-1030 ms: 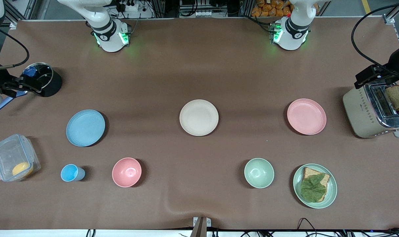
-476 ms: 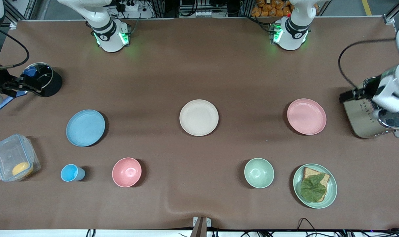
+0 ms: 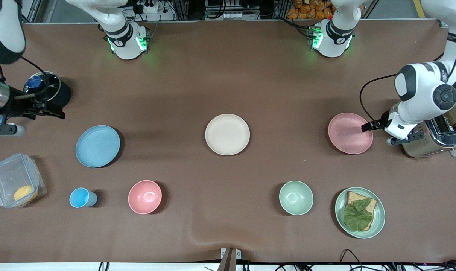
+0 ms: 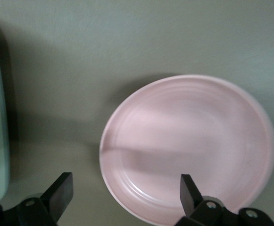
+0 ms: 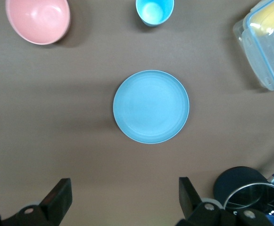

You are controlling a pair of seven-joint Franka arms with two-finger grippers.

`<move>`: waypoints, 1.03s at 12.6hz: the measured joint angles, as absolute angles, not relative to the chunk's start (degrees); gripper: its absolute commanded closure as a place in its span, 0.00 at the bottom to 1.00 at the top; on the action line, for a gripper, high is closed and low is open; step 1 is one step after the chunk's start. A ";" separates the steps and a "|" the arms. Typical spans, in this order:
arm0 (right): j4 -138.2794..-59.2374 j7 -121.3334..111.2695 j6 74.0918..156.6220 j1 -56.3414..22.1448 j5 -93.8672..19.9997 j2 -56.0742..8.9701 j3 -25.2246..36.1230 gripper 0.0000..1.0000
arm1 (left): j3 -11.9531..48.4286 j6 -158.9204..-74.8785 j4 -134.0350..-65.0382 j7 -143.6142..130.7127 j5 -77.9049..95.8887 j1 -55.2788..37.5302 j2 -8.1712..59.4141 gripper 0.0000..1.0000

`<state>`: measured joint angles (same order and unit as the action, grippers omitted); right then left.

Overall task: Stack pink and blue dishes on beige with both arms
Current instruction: 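Grasp the pink plate with the left gripper while the right gripper grasps the blue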

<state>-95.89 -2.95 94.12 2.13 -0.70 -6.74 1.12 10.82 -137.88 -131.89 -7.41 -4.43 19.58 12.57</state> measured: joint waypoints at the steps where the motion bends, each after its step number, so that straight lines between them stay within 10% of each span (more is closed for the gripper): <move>1: -97.27 -2.91 95.95 2.43 -0.70 -7.98 1.25 0.00 | 10.81 -139.34 -132.27 -7.11 -5.17 20.48 13.90 0.00; 6: -100.86 -2.92 104.26 7.70 -0.70 -18.05 1.49 0.00 | 10.87 -140.44 -132.21 -6.55 -7.71 21.28 17.11 0.00; 10: -105.46 -3.21 116.59 10.18 -0.71 -24.49 1.39 0.00 | 10.87 -140.44 -132.46 -6.53 -7.74 21.53 17.76 0.43; 13: -112.92 -4.45 127.77 10.27 -0.70 -25.20 1.36 0.00 | 10.88 -140.44 -132.68 -6.50 -7.74 21.54 17.92 1.00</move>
<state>-112.92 -4.45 127.77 10.27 -0.70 -25.20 1.36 10.88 -140.44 -132.68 -6.50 -7.74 21.54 17.92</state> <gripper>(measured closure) 0.000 0.374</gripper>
